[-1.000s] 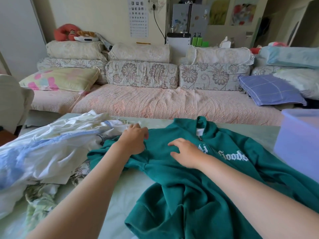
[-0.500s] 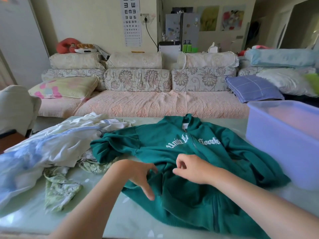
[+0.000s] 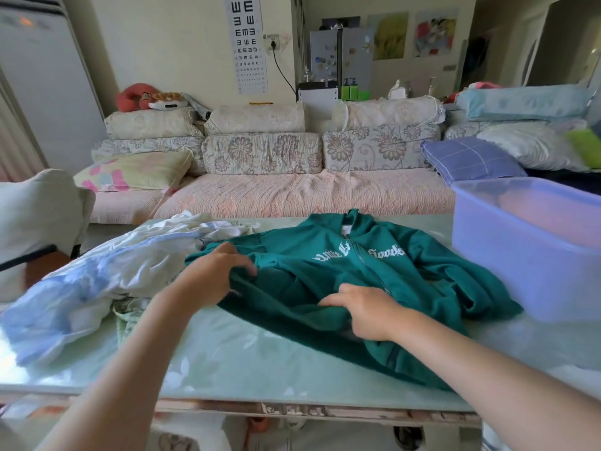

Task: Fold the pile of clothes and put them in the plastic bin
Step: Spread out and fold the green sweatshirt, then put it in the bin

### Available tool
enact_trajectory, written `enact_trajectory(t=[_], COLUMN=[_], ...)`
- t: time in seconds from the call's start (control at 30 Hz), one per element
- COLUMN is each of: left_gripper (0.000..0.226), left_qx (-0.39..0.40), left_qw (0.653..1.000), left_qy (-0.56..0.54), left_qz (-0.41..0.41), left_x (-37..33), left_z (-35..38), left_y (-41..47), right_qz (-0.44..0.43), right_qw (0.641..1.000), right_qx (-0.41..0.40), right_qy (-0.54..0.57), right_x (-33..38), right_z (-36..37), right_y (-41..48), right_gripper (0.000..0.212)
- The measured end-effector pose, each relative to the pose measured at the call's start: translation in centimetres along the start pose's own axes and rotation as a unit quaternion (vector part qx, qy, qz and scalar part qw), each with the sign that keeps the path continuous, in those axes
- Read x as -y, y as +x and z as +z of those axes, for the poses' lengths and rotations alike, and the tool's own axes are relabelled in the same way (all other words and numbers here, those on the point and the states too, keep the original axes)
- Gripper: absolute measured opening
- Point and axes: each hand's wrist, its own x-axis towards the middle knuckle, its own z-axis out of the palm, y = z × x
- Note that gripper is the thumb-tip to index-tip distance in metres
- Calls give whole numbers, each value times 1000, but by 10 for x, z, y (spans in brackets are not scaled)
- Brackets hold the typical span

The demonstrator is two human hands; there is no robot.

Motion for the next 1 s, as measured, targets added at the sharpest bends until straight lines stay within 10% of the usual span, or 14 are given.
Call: enact_trajectory(t=[0.17, 0.27, 0.37, 0.47, 0.63, 0.77, 1.0], left_gripper=[34, 77, 61, 51, 57, 15, 10], left_qx=[394, 477, 380, 274, 217, 130, 54], left_qw=[897, 853, 913, 957, 966, 976, 971], left_qy=[75, 169, 126, -1, 17, -29, -122], left_qz=[-186, -132, -74, -96, -142, -173, -197], left_x=[9, -7, -27, -38, -31, -20, 3], left_z=[-6, 0, 13, 38, 72, 77, 68], left_y=[-36, -35, -30, -22, -20, -11, -1], right_qz=[22, 14, 20, 26, -3, -3, -27], right_qw=[990, 970, 965, 969, 992, 993, 994], right_qx=[131, 232, 225, 153, -15, -30, -95], right_qy=[51, 68, 137, 190, 123, 114, 47], right_x=[9, 16, 18, 18, 24, 38, 69], right_z=[-26, -16, -13, -7, 15, 28, 18], right_y=[-16, -22, -20, -13, 15, 47, 121], right_gripper=[46, 41, 18, 48, 23, 25, 62])
